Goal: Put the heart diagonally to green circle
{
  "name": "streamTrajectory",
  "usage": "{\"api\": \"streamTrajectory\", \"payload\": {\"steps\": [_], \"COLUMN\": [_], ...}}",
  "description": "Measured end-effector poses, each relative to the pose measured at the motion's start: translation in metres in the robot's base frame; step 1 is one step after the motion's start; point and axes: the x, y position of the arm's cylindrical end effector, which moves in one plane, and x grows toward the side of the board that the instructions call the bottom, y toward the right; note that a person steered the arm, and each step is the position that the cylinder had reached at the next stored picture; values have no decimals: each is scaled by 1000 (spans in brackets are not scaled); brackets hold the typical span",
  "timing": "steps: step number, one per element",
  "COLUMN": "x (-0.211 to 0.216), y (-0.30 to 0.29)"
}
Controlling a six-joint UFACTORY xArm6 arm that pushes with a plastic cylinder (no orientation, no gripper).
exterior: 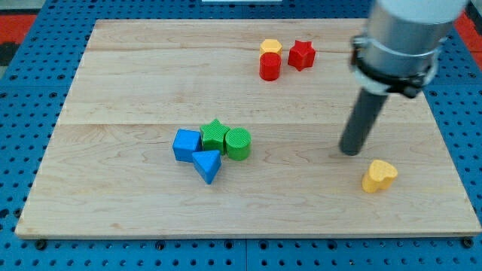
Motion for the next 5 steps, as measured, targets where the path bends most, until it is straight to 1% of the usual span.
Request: {"api": "streamTrajectory", "payload": {"steps": [1,3,4,5], "x": [15,38,33,64], "y": [35,36,30,-22]}}
